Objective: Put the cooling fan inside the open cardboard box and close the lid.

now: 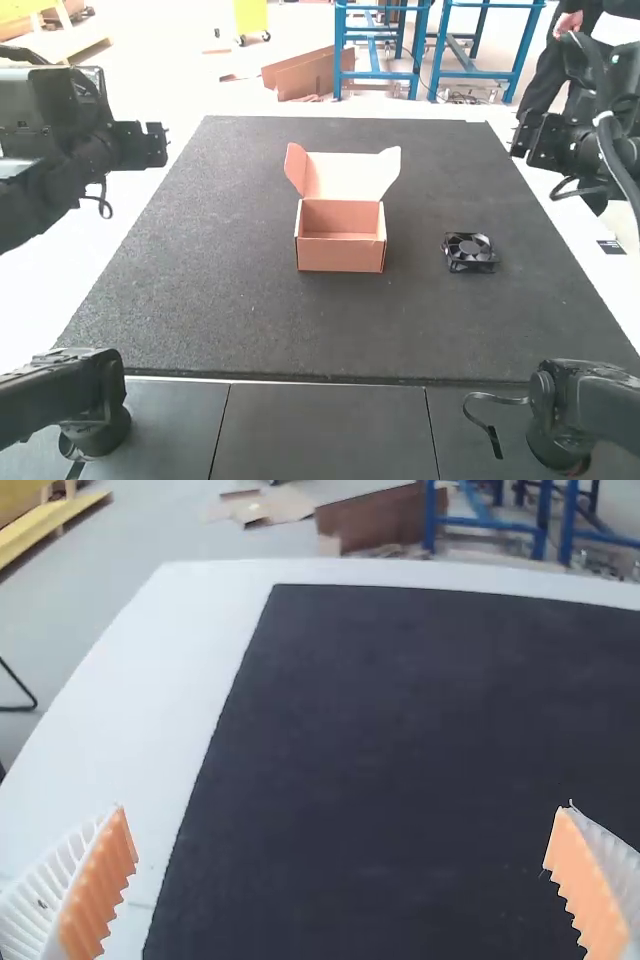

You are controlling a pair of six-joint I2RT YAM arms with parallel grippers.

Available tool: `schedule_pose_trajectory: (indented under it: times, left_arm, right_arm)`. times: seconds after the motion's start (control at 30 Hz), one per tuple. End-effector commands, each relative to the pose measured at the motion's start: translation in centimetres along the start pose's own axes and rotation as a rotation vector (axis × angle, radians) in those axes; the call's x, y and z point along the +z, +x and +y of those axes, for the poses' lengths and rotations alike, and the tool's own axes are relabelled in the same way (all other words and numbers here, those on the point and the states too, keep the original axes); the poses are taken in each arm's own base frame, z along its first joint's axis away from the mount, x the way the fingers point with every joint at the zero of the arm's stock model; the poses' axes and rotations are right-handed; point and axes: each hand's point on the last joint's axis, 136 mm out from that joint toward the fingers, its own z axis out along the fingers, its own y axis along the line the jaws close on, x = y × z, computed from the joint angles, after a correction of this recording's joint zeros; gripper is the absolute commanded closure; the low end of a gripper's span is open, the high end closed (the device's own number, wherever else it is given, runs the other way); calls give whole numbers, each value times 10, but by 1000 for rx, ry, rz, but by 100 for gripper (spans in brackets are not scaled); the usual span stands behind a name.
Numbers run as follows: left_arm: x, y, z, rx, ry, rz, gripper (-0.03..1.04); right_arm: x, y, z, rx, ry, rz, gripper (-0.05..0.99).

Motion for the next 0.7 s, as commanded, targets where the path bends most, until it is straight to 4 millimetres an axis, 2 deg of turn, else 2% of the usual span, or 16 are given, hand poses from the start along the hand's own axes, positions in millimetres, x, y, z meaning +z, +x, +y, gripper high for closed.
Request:
schedule_pose_trajectory:
  times: [0.0, 0.1, 0.2, 0.23, 0.33, 0.47, 0.6, 0.67]
  left_arm:
    - [-1, -4, -10, 8, 39, 56, 4]
    - [2, 14, -26, 32, 85, 172, 4]
    - [6, 27, -47, 61, 140, 252, 4]
    - [7, 29, -54, 73, 155, 267, 4]
    - [9, 29, -63, 98, 159, 296, 4]
    - [13, 28, -68, 109, 169, 314, 4]
    - [15, 29, -73, 120, 181, 322, 4]
    - [16, 28, -80, 127, 200, 315, 4]
  right_arm:
    - [3, -8, -6, -99, 32, 52, 3]
    - [14, 7, -5, -130, 25, 205, 3]
    - [25, 7, -8, -116, 43, 266, 3]
    - [29, 15, -10, -146, 47, 312, 3]
    - [44, 32, -17, -116, 38, 399, 3]
    - [59, 44, -40, -130, 42, 458, 4]
    - [75, 44, -53, -150, 57, 443, 4]
    - [85, 51, -55, -147, 58, 458, 5]
